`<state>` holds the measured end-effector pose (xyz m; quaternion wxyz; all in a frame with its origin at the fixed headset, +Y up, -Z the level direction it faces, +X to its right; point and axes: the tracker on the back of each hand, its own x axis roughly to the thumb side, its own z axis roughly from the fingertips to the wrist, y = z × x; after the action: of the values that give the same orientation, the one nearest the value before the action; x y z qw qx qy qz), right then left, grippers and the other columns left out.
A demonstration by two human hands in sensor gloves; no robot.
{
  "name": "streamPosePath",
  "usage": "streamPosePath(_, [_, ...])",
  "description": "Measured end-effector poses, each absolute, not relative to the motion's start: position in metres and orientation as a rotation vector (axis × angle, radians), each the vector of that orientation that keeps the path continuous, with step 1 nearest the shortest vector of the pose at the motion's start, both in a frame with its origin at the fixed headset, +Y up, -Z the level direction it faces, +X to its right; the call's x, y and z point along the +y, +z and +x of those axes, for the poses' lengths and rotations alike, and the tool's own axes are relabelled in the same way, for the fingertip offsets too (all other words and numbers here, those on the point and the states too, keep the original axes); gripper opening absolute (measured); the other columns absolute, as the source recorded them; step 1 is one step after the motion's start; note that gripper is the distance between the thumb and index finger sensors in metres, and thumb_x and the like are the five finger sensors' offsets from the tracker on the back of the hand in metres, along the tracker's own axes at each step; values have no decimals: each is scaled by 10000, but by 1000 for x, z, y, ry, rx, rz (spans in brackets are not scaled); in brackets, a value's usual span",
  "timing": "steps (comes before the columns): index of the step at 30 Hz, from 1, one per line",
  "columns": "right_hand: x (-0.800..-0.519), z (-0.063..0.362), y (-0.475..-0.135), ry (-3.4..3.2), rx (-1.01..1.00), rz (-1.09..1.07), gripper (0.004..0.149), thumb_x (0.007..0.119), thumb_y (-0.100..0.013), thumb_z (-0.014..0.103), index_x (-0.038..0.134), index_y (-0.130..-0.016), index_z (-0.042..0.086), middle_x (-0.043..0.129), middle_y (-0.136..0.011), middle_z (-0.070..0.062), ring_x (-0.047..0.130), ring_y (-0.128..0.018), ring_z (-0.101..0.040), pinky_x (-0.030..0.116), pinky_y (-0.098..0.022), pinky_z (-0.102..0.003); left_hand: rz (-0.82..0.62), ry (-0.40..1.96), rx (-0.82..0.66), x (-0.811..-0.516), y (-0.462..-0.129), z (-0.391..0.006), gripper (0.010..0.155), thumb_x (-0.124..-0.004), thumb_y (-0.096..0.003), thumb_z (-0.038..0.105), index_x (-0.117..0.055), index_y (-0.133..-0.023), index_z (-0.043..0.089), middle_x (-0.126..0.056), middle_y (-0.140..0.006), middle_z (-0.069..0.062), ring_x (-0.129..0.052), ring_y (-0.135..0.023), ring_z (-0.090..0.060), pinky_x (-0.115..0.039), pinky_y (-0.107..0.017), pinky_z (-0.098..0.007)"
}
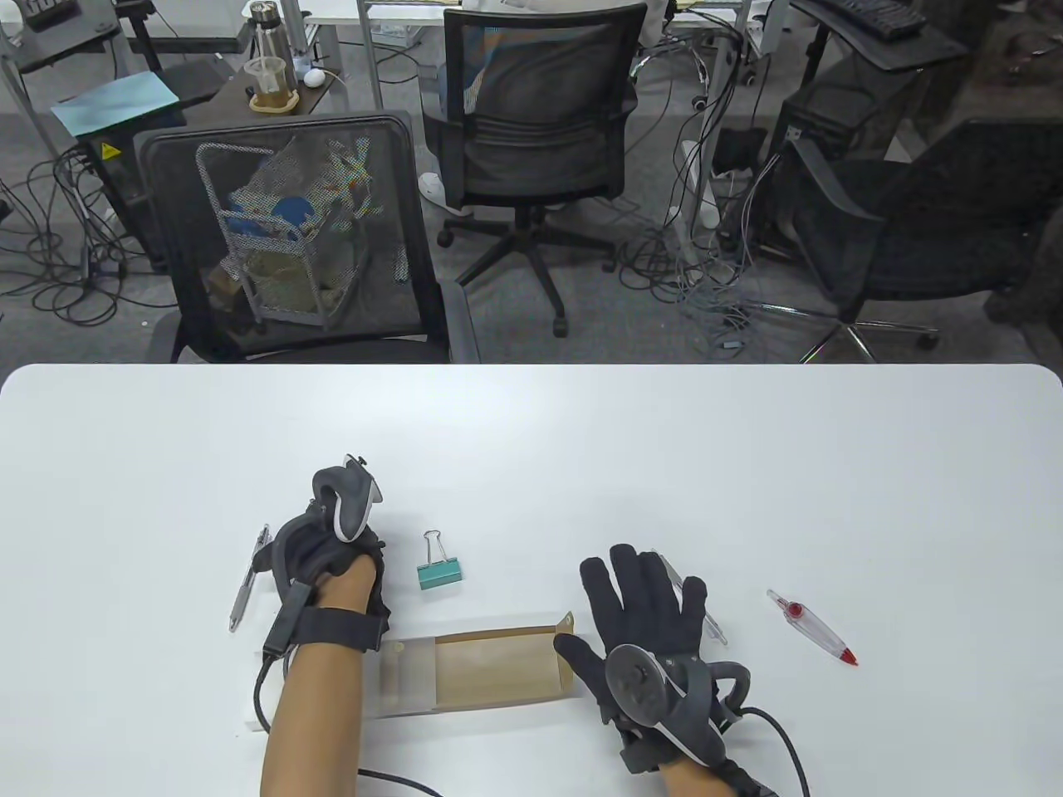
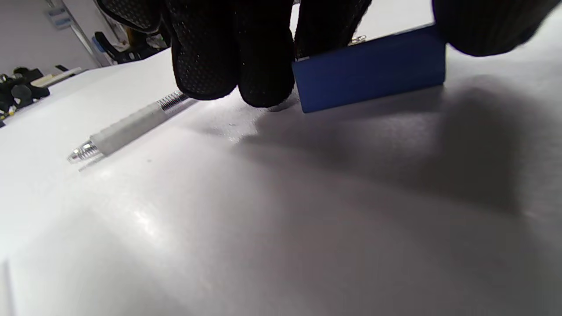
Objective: Pack snap-button pull-out pencil case
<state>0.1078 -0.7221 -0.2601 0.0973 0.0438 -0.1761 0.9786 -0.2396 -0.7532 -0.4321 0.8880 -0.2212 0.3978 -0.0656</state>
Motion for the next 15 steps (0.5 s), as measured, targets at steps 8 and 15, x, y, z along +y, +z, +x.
streamPosePath(8, [-722,107,-260,2905,-524,134,808,624,-357,800,423,-1075,488,449,-1239,101,525,-1141,-240,411,-785,-665,-432,-20,770,-742,-425,-246,755,-774,-338,676,-717,-1002,318,-822,-977,24,-881,-897,-293,-566,-784,-600])
streamPosePath(15, [-723,104,-259,2919,-514,143,800,624,-363,791,422,-1075,488,448,-1238,102,528,-1140,-239,415,-785,-663,-211,211,457,-702,-378,-235,753,-839,-326,626,-704,-1007,336,-782,-1008,13,-853,-929,-312,-552,-776,-620])
